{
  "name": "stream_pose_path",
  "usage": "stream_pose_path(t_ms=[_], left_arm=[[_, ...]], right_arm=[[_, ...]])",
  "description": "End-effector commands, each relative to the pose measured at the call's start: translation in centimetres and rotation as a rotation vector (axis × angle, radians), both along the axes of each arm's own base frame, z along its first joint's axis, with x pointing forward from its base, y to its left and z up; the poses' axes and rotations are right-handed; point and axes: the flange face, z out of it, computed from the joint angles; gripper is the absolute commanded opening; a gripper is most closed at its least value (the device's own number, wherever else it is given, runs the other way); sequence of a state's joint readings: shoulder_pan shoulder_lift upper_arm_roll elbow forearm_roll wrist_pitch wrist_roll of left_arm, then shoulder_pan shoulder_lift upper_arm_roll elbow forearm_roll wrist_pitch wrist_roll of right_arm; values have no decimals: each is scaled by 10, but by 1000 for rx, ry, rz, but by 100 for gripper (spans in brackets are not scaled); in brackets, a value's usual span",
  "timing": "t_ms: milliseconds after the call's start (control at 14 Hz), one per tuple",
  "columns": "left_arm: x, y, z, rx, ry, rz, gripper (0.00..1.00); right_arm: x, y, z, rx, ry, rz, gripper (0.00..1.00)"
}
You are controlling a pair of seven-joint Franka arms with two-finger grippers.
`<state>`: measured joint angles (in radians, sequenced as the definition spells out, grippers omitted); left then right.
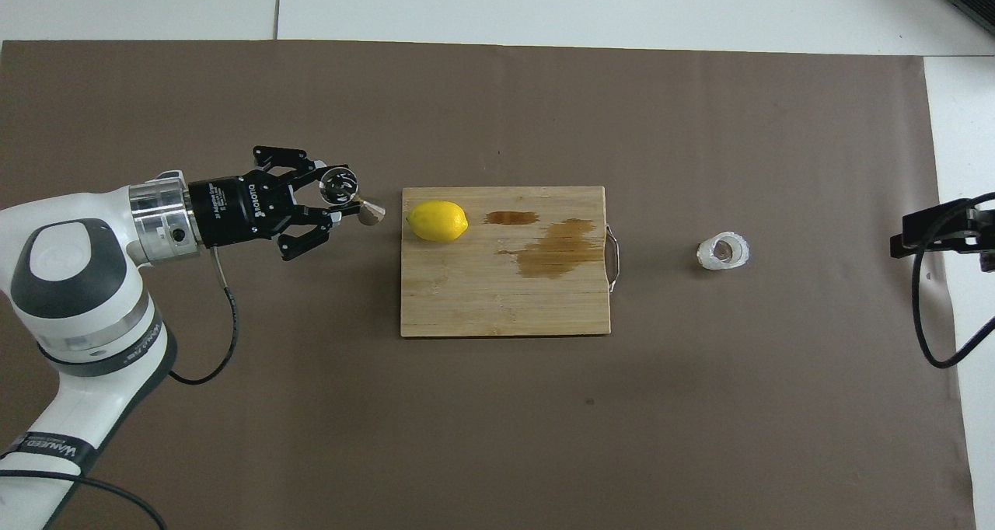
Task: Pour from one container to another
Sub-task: 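Carry the silver cup with the left gripper over the cutting board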
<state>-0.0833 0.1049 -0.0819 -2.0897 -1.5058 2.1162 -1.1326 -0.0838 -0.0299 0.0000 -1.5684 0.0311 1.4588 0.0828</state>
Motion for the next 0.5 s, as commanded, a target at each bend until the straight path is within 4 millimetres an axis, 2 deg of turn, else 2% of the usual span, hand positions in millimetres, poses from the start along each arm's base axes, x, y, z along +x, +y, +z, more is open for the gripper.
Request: stream_pose_path(t_ms=[0, 142, 356, 427], left_arm=[[-19, -56, 1, -5, 18, 89, 0], [-33, -95, -5, -8, 43, 145, 0], [-53, -137, -11, 1, 78, 216, 0], [-66, -155, -22, -2, 122, 260, 0]], right_arm=[[-1, -1, 3, -8, -3, 7, 100], [-1, -1, 3, -8, -3, 7, 100], [-1, -1, 3, -8, -3, 7, 100], [-1, -1, 3, -8, -3, 7, 100]])
